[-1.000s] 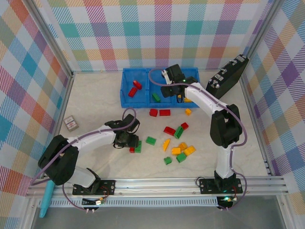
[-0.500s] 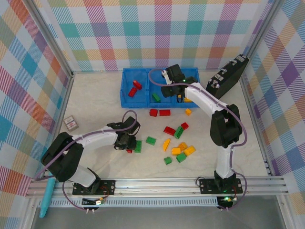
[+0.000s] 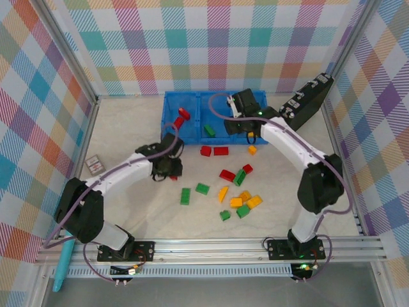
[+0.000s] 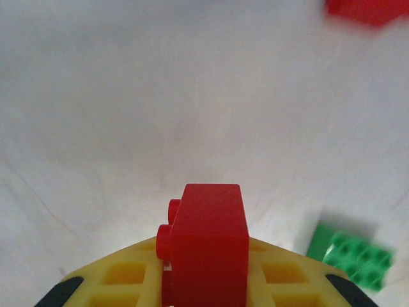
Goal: Sort the legos into containers by color
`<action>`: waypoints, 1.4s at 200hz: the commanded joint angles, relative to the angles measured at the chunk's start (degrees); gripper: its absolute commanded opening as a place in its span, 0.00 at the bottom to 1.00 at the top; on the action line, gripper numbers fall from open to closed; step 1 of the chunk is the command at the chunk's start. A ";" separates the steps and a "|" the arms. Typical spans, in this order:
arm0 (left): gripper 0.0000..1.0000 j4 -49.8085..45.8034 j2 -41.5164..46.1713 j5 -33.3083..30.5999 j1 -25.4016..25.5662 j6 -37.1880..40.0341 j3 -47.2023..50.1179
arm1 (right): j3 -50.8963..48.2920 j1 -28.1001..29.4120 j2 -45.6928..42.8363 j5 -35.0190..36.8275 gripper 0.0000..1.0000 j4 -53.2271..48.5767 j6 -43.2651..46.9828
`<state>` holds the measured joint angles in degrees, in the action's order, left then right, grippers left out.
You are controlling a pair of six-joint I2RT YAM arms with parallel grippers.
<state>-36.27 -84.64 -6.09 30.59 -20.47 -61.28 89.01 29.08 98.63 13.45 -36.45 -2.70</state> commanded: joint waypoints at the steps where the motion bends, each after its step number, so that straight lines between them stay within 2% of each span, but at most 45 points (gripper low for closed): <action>1: 0.17 0.53 -0.97 -2.50 -3.03 5.81 -7.24 | -5.88 0.25 -4.54 -0.86 0.58 -3.80 -8.37; 42: 0.16 6.46 -9.43 -3.30 -6.49 11.04 -19.26 | -21.69 0.19 -14.25 -4.60 0.62 1.38 -24.62; 66: 0.16 10.41 -15.83 -5.74 -7.91 13.80 -25.63 | -25.98 -0.52 -15.05 -9.06 0.62 2.68 -31.59; 101: 0.14 12.79 -26.47 -7.44 -9.11 16.67 -35.66 | -30.73 -0.53 -15.26 -13.62 0.63 5.03 -38.87; 122: 0.14 12.91 -32.28 -10.89 -9.16 18.79 -40.90 | -33.58 -0.54 -15.13 -15.67 0.65 6.52 -43.00; 175: 0.14 13.25 -40.30 -11.63 -10.54 18.64 -48.05 | -37.86 -0.52 -15.84 -14.76 0.65 7.86 -48.35; 202: 0.24 13.24 -41.58 -11.56 -10.73 18.93 -49.57 | -39.73 -0.54 -14.88 -16.34 0.65 10.85 -50.49; 213: 0.32 13.25 -41.77 -10.82 -10.86 18.98 -49.91 | -40.57 -0.52 -14.87 -16.94 0.66 12.42 -51.95; 226: 0.48 12.74 -41.69 -9.40 -10.98 19.11 -50.72 | -41.35 -0.52 -14.80 -17.37 0.65 13.56 -53.29; 247: 0.55 12.37 -40.23 -8.43 -10.99 19.69 -51.47 | -41.04 -0.52 -13.62 -17.61 0.65 13.38 -53.34; 280: 0.58 11.14 -35.51 -8.15 -10.99 21.02 -51.80 | -41.37 -0.52 -11.24 -17.94 0.64 14.24 -53.78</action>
<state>-23.86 -125.64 -15.09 20.05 -1.17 -111.63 48.16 28.84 85.45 -3.40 -23.88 -54.83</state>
